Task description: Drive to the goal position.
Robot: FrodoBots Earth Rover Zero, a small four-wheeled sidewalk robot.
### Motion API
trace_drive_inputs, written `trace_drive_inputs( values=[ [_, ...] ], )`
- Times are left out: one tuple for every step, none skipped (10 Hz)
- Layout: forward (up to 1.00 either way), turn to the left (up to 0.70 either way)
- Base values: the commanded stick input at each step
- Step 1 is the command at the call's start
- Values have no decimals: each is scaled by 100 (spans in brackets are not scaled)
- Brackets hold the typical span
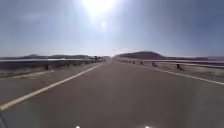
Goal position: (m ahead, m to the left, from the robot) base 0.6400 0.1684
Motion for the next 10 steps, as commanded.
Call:
trace_drive_inputs(
  values=[
    [100,0],
    [100,0],
    [100,0],
    [100,0],
    [100,0],
    [100,0],
    [100,0],
    [100,0],
    [100,0],
    [100,0]
  ],
)
